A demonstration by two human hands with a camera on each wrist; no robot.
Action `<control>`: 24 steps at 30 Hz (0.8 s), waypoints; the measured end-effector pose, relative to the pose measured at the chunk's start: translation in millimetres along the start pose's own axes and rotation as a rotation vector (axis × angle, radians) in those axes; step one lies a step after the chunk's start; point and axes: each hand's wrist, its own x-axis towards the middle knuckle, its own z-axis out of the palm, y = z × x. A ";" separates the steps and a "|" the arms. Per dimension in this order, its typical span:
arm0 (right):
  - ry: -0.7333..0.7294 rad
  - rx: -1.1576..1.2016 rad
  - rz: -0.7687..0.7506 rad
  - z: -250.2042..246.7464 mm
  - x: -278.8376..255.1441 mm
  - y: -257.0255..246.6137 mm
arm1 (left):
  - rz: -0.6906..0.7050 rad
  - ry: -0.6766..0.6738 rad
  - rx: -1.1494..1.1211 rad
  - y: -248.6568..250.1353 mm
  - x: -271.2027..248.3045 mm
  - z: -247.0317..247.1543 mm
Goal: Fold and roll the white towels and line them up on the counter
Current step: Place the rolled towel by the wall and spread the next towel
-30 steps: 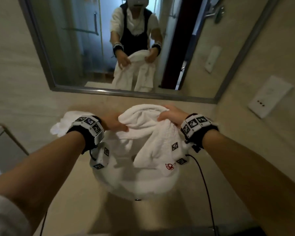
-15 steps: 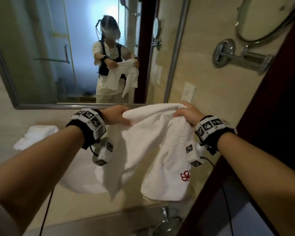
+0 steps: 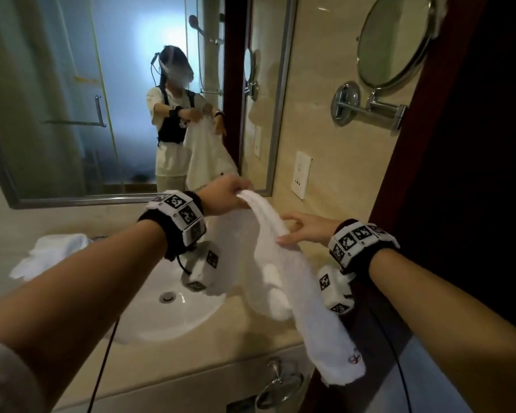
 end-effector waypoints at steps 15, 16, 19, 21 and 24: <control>0.371 0.302 -0.225 -1.0 12.1 -51.7 | -0.233 -0.088 0.015 -37.8 -41.9 -15.5; 0.385 0.301 -0.213 -4.8 11.0 -51.4 | -0.249 -0.048 -0.060 -40.1 -43.6 -16.1; 0.366 0.159 -0.137 -11.5 10.8 -46.0 | -0.272 0.105 -0.206 -37.3 -43.6 -24.5; 0.340 0.136 -0.142 -4.8 8.9 -47.8 | -0.212 0.148 -0.256 -27.2 -39.4 -30.9; 0.266 0.245 -0.250 15.1 14.1 -59.7 | -0.112 0.106 -0.213 -8.1 -29.6 -34.3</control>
